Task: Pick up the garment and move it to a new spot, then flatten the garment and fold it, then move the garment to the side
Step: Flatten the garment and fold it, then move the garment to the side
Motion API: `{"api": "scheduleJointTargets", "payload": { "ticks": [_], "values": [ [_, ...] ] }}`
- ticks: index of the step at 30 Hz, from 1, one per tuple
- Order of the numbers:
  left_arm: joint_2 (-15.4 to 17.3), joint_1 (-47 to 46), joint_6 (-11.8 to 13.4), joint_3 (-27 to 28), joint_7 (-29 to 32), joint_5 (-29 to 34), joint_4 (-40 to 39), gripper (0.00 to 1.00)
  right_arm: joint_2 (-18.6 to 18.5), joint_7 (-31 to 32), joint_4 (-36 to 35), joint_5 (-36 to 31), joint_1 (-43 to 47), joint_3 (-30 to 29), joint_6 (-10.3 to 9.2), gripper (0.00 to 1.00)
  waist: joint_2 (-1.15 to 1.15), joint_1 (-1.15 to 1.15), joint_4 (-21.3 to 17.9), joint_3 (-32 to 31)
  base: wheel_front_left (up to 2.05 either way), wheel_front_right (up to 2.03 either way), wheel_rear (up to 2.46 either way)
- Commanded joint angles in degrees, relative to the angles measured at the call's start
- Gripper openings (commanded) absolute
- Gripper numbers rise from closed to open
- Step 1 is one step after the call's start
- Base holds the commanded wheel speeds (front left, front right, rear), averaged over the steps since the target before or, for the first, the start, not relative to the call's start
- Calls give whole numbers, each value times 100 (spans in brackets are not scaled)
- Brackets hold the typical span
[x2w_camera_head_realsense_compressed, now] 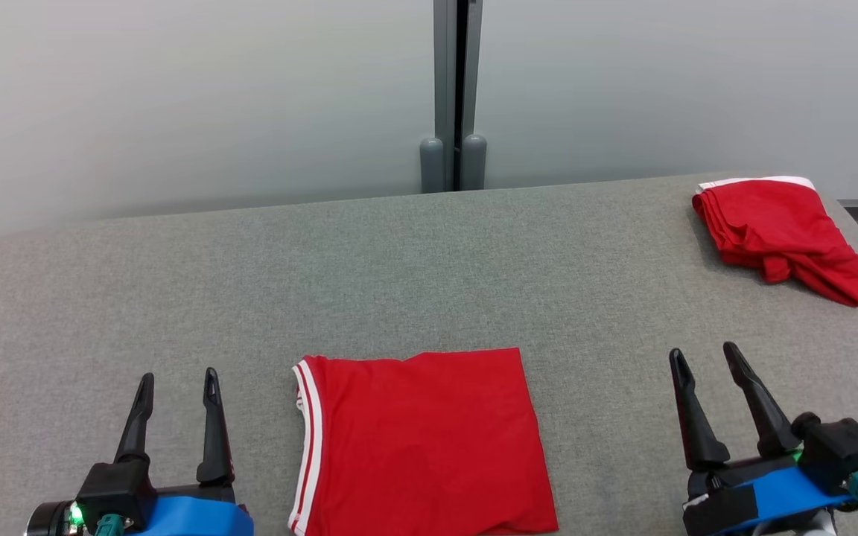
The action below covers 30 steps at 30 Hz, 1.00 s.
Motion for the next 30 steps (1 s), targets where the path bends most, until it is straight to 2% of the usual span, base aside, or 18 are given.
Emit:
{"api": "scheduleJointTargets", "payload": {
  "ticks": [1, 10, 30],
  "values": [
    [0, 75, 35, 2, -22, 25, 37, 100, 47, -18, -48, -76, 166, -60, 3, 100, 0, 1, 4, -30, 0, 0, 0],
    [123, 228, 19, 30, -22, 0, 69, 100, 262, 48, -93, -305, 491, -293, 2, 100, 0, 1, 39, -114, 0, 0, 0],
    [160, 283, 118, -66, -8, -93, 128, 100, 341, 147, -26, -472, 481, -377, 3, 100, 0, 1, 102, -151, 0, 0, 0]
  ]
}}
